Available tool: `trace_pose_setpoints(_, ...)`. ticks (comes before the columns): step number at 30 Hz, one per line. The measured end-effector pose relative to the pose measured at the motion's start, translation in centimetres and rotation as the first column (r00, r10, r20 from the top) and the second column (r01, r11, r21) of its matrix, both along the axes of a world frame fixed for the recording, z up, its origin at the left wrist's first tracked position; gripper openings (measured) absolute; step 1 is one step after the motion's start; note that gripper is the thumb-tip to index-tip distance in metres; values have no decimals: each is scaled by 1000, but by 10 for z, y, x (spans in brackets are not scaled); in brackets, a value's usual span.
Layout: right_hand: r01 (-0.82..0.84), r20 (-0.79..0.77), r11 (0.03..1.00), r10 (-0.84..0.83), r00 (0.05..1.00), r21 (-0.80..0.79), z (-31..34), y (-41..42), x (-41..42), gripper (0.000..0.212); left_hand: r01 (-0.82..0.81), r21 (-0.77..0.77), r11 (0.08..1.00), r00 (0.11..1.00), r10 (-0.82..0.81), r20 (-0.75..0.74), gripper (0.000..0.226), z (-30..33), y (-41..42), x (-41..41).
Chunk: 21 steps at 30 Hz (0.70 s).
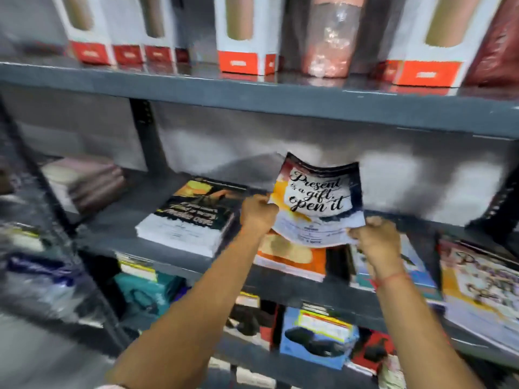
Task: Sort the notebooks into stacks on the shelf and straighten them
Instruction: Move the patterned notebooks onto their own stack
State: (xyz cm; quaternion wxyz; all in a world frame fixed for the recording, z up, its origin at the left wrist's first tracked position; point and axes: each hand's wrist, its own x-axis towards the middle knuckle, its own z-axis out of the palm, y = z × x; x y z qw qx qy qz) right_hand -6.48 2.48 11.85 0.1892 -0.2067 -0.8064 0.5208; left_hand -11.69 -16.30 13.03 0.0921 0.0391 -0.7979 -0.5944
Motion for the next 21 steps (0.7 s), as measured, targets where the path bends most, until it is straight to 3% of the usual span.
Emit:
trace_pose_setpoints(4, -138, -21, 989, 138, 990, -44, -13, -119, -36, 11, -77, 8, 997, 997, 77, 10, 28, -10, -120, -24)
trace_pose_setpoints(9, -160, 22, 978, 164, 986, -132, -37, -220, -66, 12, -179, 35, 983, 982, 176, 75, 39, -27, -218, -43)
trace_pose_setpoints(13, -153, 56, 967, 168, 984, -206, -57, -257, -75, 13, -111, 63, 992, 991, 106, 81, 25, -42, -258, -50)
trace_pose_setpoints(17, -153, 137, 973, 177, 975, -171, -71, -270, -74, 26, 6, 52, 999, 989, -14, 148, 31, -62, -279, -59)
trace_pose_setpoints(21, -209, 315, 977, 208, 926, -29, -75, -267, -67, 44, -17, -146, 989, 972, 50, 230, 19, -85, -293, -68)
